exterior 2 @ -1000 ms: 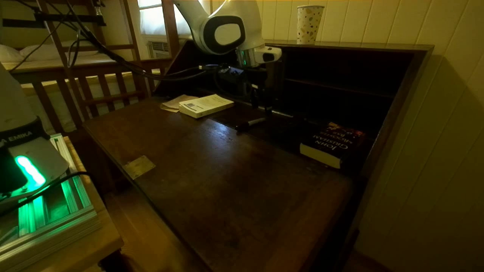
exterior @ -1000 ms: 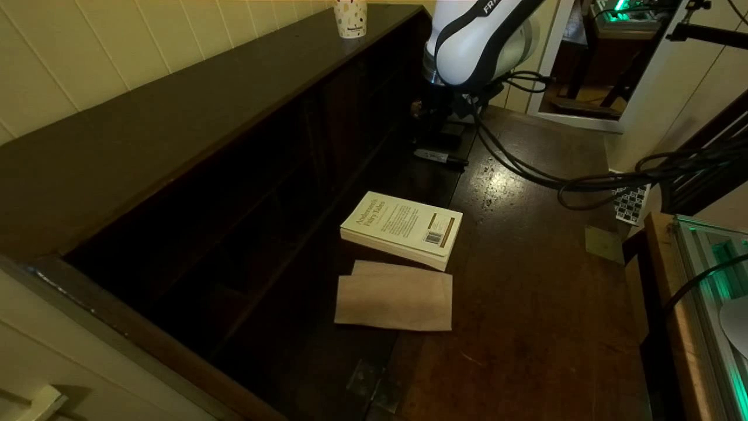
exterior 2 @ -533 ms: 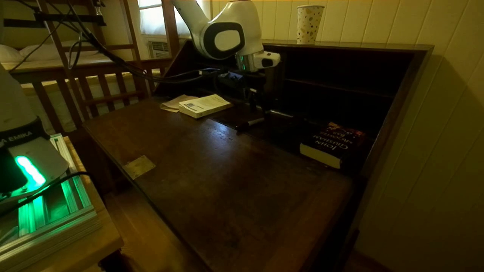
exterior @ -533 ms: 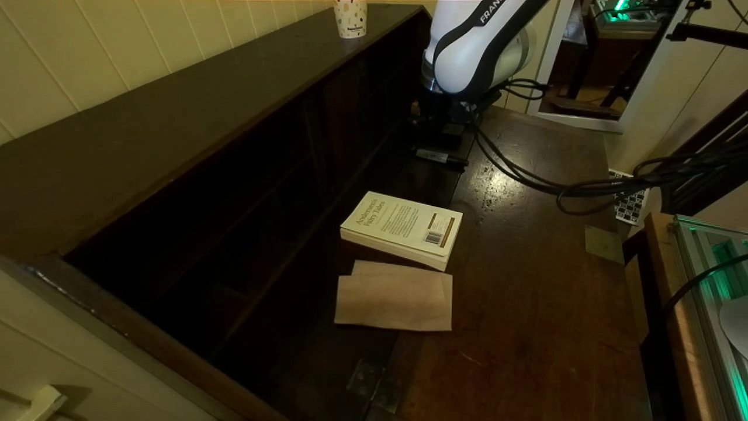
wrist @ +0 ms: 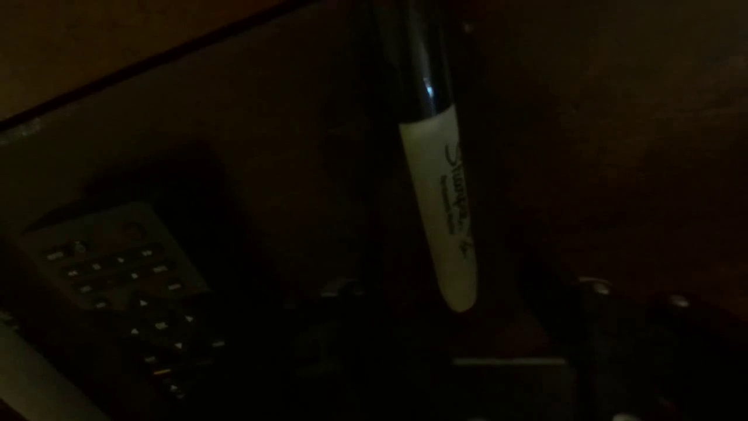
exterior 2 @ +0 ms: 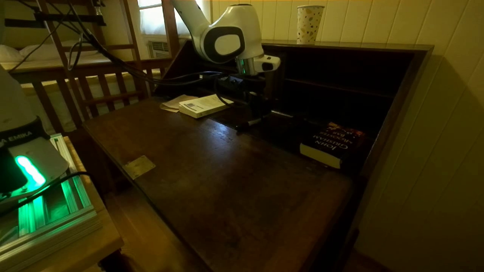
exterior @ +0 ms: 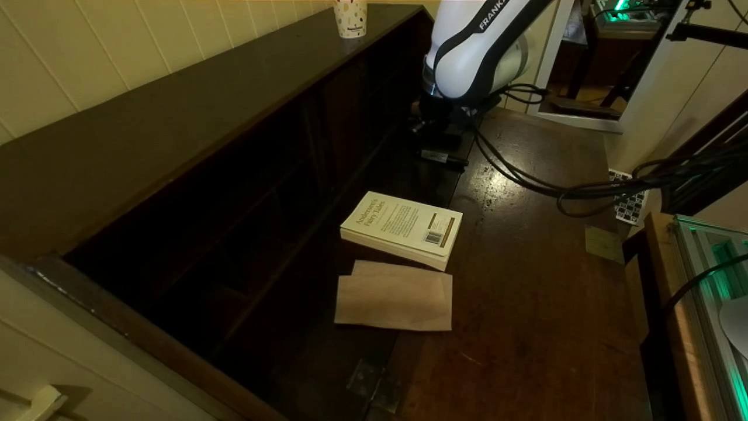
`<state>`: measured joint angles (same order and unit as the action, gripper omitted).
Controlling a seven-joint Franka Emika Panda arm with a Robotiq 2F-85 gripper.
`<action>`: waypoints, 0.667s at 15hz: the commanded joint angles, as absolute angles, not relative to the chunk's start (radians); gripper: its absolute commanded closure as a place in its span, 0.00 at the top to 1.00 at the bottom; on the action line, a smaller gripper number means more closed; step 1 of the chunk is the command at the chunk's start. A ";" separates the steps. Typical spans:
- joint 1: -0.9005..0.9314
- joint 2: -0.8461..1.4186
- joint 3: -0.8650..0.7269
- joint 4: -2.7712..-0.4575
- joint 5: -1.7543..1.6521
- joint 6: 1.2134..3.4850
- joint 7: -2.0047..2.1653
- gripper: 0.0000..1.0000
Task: Put the marker in the cup
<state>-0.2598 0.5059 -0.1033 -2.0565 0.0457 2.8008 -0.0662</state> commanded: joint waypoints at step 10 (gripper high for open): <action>-0.287 0.517 -0.090 -2.046 0.060 2.840 -0.103 0.05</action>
